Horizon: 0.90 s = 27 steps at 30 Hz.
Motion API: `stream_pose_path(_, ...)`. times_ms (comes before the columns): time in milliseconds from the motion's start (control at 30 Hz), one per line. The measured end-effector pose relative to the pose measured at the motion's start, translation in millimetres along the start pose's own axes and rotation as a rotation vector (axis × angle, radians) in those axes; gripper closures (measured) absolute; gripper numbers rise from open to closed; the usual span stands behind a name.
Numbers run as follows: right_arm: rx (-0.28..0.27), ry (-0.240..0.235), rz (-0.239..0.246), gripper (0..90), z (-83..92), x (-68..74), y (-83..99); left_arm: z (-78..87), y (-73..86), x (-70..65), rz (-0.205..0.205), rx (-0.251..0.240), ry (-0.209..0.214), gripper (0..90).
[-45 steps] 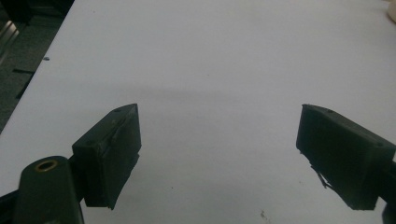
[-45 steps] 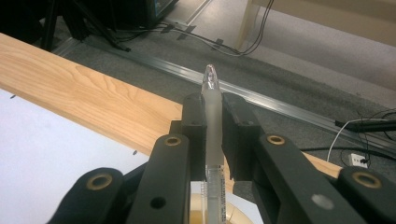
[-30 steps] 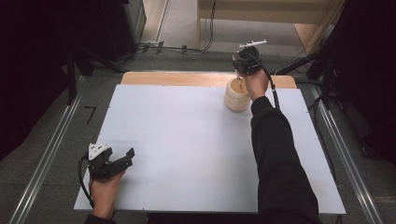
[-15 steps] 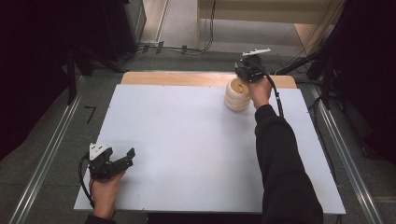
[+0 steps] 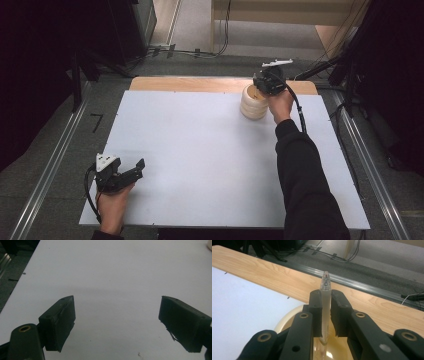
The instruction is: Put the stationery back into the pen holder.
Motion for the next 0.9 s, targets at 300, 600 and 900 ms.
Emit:
stream_pose_path(300,0.001,-0.011,0.021,77.5,1.3,7.4,9.0,-0.3,-0.2,-0.8,-0.002,0.001,0.001,14.6)
stream_pose_path(600,-0.003,-0.039,0.025,63.4,5.9,11.3,16.8,-0.6,-0.2,-1.0,-0.003,0.002,0.003,14.6)
stream_pose_path(900,-0.012,-0.054,0.017,45.6,15.8,11.5,23.2,-1.1,-0.2,-1.8,-0.008,0.002,0.001,14.6)
Point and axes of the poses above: each handheld gripper's, and its own axes: z roughly backward along the jaws, y roughly out of its underside, x roughly to its left, the point moved 10 cm from there along -z, roughly forward along the jaws, and after that the axes turned 6 degrees about z, right-handed, at the moved point
